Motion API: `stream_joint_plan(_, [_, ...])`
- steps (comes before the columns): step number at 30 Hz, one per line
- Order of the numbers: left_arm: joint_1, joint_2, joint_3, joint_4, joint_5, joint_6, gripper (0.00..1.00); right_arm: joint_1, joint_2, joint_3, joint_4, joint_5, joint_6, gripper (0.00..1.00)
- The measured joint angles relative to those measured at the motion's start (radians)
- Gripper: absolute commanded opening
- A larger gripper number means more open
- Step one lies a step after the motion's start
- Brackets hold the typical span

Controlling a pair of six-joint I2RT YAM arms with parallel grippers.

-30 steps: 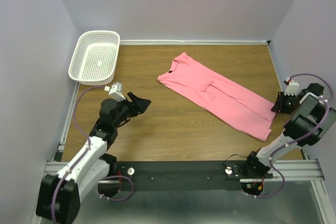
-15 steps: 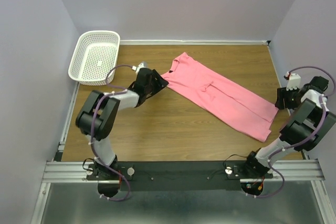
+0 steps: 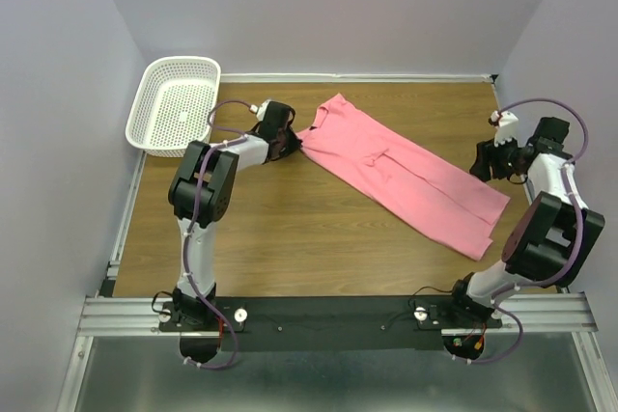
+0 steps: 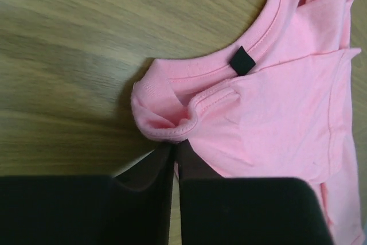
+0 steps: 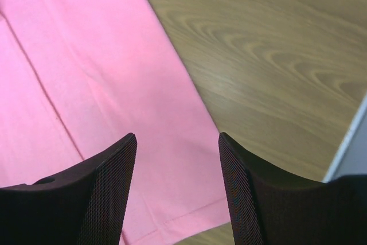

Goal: Fold and stack the t-shirts

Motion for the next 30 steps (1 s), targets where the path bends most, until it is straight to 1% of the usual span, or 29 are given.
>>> stream_joint_plan(3, [0.054, 0.003, 0.021, -0.035, 0.017, 0.033, 0.03, 0.051, -0.015, 0.002, 0.000, -0.028, 0.031, 0.67])
stream_joint_plan(6, [0.121, 0.015, 0.069, -0.085, 0.022, 0.065, 0.06, 0.133, -0.019, 0.011, 0.000, -0.044, 0.061, 0.67])
stream_joint_plan(7, [0.143, 0.025, 0.092, -0.103, 0.029, 0.082, 0.11, 0.165, -0.018, 0.015, 0.000, -0.048, 0.071, 0.67])
stream_joint_plan(9, [0.200, 0.058, 0.167, -0.129, 0.061, 0.124, 0.17, 0.235, -0.014, 0.027, 0.000, -0.057, 0.095, 0.67])
stream_joint_plan(10, [0.221, 0.075, 0.206, -0.134, 0.087, 0.153, 0.23, 0.276, -0.007, 0.040, 0.001, -0.065, 0.110, 0.67])
stream_joint_plan(11, [0.238, 0.087, 0.231, -0.139, 0.100, 0.166, 0.26, 0.309, 0.003, 0.054, 0.002, -0.071, 0.119, 0.67])
stream_joint_plan(12, [0.259, 0.091, 0.258, -0.144, 0.120, 0.198, 0.33, 0.351, 0.023, 0.077, 0.003, -0.081, 0.134, 0.67])
stream_joint_plan(13, [0.271, 0.087, 0.267, -0.148, 0.129, 0.214, 0.44, 0.393, 0.058, 0.114, 0.010, -0.092, 0.150, 0.69])
stream_joint_plan(14, [0.277, 0.081, 0.269, -0.146, 0.138, 0.233, 0.63, 0.416, 0.082, 0.142, 0.008, -0.101, 0.162, 0.71])
stream_joint_plan(16, [0.279, 0.036, 0.257, -0.142, 0.164, 0.298, 0.67, 0.475, 0.187, 0.242, 0.028, -0.139, 0.213, 0.76])
stream_joint_plan(18, [0.272, -0.025, 0.226, -0.135, 0.179, 0.328, 0.69, 0.508, 0.279, 0.325, 0.058, -0.166, 0.258, 0.78])
stream_joint_plan(19, [0.267, -0.072, 0.200, -0.132, 0.181, 0.348, 0.69, 0.528, 0.351, 0.401, 0.045, -0.180, 0.302, 0.78])
stream_joint_plan(20, [0.262, -0.145, 0.166, -0.132, 0.184, 0.375, 0.69, 0.540, 0.418, 0.485, 0.059, -0.187, 0.343, 0.79])
stream_joint_plan(21, [0.257, -0.198, 0.147, -0.126, 0.184, 0.384, 0.69, 0.558, 0.523, 0.588, 0.100, -0.190, 0.393, 0.79])
stream_joint_plan(22, [0.254, -0.261, 0.111, -0.101, 0.182, 0.405, 0.69, 0.571, 0.594, 0.670, 0.088, -0.191, 0.447, 0.79])
stream_joint_plan(23, [0.249, -0.364, 0.061, -0.081, 0.180, 0.427, 0.70, 0.583, 0.676, 0.773, 0.100, -0.192, 0.491, 0.79])
stream_joint_plan(24, [0.245, -0.420, 0.035, -0.068, 0.178, 0.439, 0.72, 0.599, 0.769, 0.885, 0.122, -0.193, 0.567, 0.79])
stream_joint_plan(25, [0.243, -0.526, -0.029, -0.035, 0.169, 0.465, 0.78, 0.611, 0.830, 0.957, 0.121, -0.187, 0.610, 0.81])
stream_joint_plan(26, [0.243, -0.646, -0.101, 0.004, 0.162, 0.489, 0.95, 0.626, 0.917, 1.068, 0.126, -0.178, 0.674, 0.82])
stream_joint_plan(27, [0.244, -0.762, -0.173, 0.031, 0.151, 0.512, 0.98, 0.637, 0.969, 1.133, 0.135, -0.170, 0.714, 0.82])
stream_joint_plan(28, [0.246, -0.808, -0.192, 0.037, 0.146, 0.525, 0.98, 0.649, 1.020, 1.197, 0.139, -0.147, 0.768, 0.84])
stream_joint_plan(29, [0.251, -0.954, -0.279, 0.087, 0.132, 0.534, 0.98, 0.665, 1.068, 1.245, 0.138, -0.132, 0.806, 0.85])
stream_joint_plan(30, [0.256, -1.027, -0.326, 0.100, 0.126, 0.544, 0.98, 0.678, 1.111, 1.303, 0.140, -0.111, 0.853, 0.86])
